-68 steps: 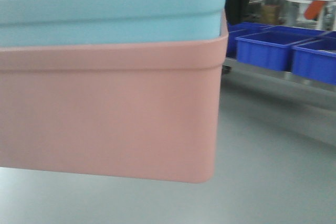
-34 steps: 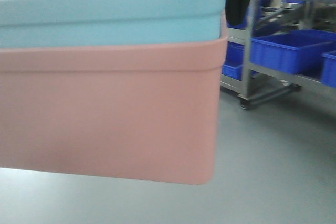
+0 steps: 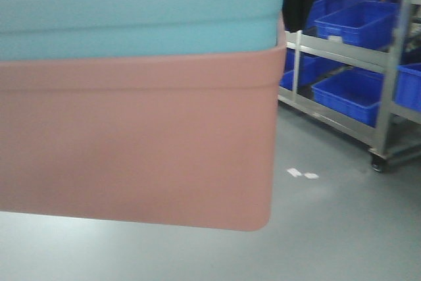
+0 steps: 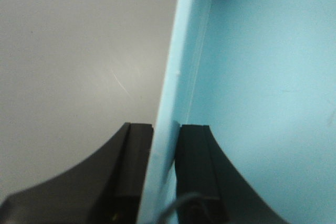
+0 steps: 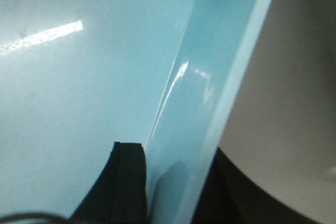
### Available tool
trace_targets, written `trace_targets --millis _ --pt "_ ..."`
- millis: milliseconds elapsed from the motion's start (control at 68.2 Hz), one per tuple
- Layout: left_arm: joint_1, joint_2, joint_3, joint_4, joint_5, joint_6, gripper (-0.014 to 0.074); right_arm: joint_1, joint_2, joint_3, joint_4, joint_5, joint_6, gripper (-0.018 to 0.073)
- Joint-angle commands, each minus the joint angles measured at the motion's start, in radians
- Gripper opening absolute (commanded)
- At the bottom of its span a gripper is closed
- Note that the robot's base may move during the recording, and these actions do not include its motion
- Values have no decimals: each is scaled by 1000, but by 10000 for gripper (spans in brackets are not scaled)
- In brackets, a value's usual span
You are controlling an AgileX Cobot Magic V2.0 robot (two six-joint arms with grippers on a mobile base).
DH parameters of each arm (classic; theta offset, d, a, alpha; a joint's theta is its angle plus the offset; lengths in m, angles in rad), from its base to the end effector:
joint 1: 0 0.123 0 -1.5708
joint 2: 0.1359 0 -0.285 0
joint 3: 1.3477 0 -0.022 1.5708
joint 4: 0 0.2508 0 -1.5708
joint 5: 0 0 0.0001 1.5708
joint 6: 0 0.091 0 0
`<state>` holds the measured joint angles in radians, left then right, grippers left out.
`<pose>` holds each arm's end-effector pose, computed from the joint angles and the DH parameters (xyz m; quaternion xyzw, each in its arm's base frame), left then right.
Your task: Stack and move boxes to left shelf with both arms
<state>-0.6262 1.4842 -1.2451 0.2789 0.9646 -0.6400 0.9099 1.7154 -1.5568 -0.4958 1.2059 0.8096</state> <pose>0.2597 -0.1624 0.3125 0.0448 0.9652 -0.0278 0.2562 0.2514 0.2575 0.3240 -0.1011 0.9551 -0.0489 0.2740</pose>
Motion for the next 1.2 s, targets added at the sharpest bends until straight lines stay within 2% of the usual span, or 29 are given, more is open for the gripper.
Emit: trace_targets --millis 0,1188 --pt "-37 -36 -54 -130 -154 -24 -10 15 -39 -49 15 -157 30 53" --pt "-37 -28 -54 -130 -154 -24 -10 15 -39 -49 15 -156 30 53"
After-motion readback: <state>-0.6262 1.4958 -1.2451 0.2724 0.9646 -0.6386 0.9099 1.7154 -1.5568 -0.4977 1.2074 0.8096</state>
